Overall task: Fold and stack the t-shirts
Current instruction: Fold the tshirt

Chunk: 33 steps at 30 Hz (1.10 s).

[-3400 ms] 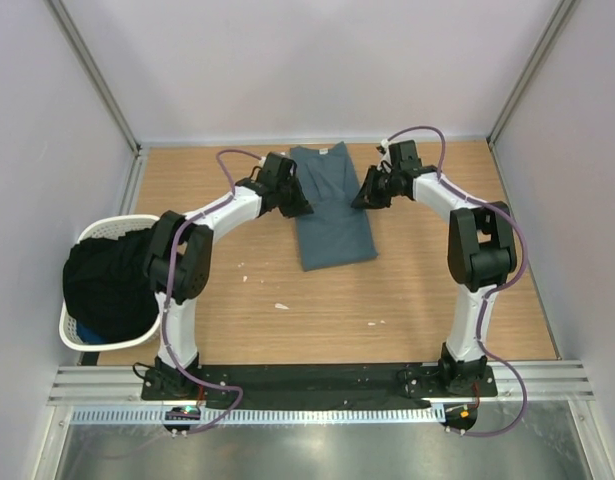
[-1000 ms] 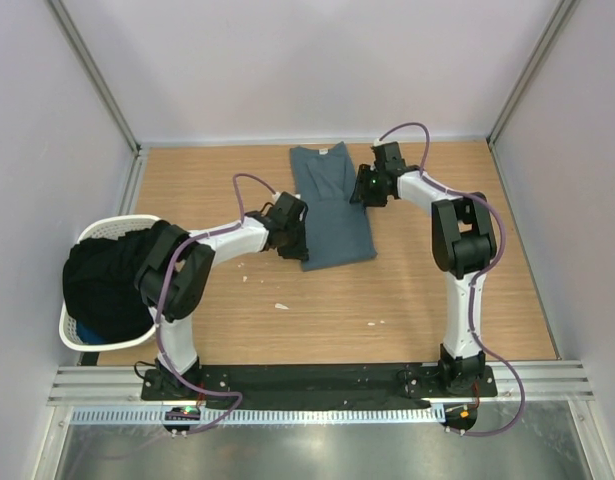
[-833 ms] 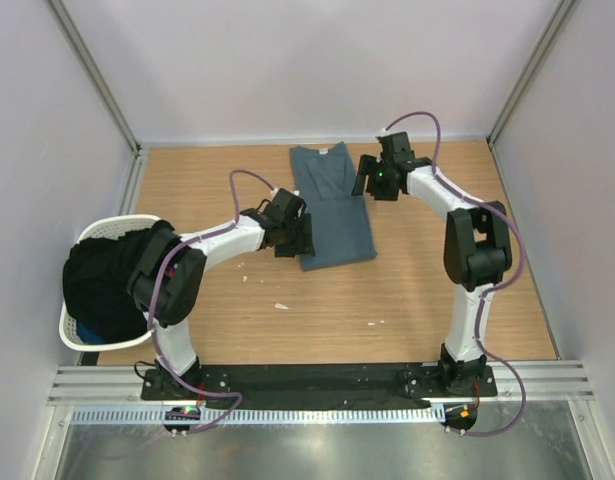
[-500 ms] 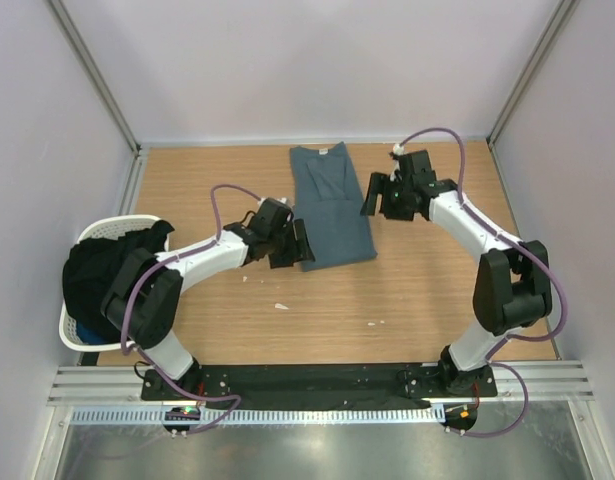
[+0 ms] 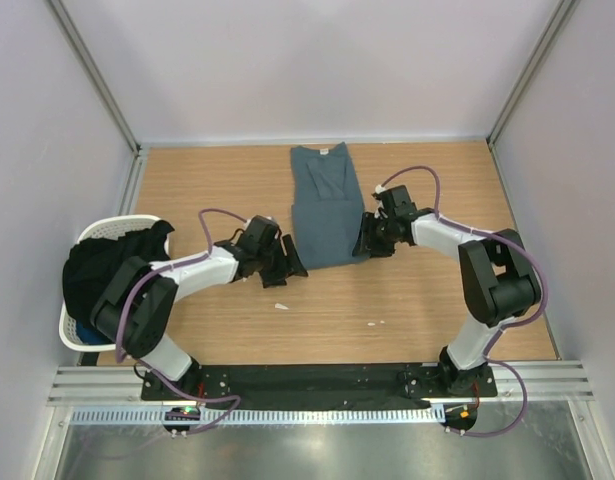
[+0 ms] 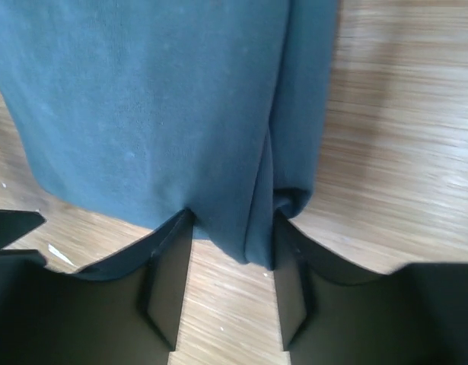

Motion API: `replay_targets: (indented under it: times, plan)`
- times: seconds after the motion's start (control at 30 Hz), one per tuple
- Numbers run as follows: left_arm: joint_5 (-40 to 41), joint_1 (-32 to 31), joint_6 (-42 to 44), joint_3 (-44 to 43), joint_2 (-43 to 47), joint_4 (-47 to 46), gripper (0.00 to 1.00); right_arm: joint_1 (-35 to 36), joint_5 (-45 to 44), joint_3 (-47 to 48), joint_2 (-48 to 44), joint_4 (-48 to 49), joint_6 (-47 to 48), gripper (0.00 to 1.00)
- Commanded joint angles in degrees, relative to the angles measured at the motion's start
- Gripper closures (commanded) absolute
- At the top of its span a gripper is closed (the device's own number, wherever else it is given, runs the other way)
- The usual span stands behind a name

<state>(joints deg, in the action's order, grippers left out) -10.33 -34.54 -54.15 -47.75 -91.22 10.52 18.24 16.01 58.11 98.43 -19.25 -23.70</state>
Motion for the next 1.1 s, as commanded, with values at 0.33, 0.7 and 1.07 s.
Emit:
replay_targets:
  times: [0.33, 0.7, 1.07]
  plan:
    - [-0.8, 8.9, 4.2, 4.2, 9.7, 1.6, 0.34, 7.7, -2.6, -10.3, -6.9, 9.0, -11.7, 0.89]
    - [-9.1, 9.4, 9.8, 4.0, 5.4, -1.3, 0.41, 7.6, 3.3, -16.0, -8.7, 9.0, -7.8, 0.84]
    - [-9.6, 8.1, 9.8, 2.7, -2.4, -4.9, 0.49, 6.5, -3.0, -14.2, -15.5, -0.5, -4.2, 0.58]
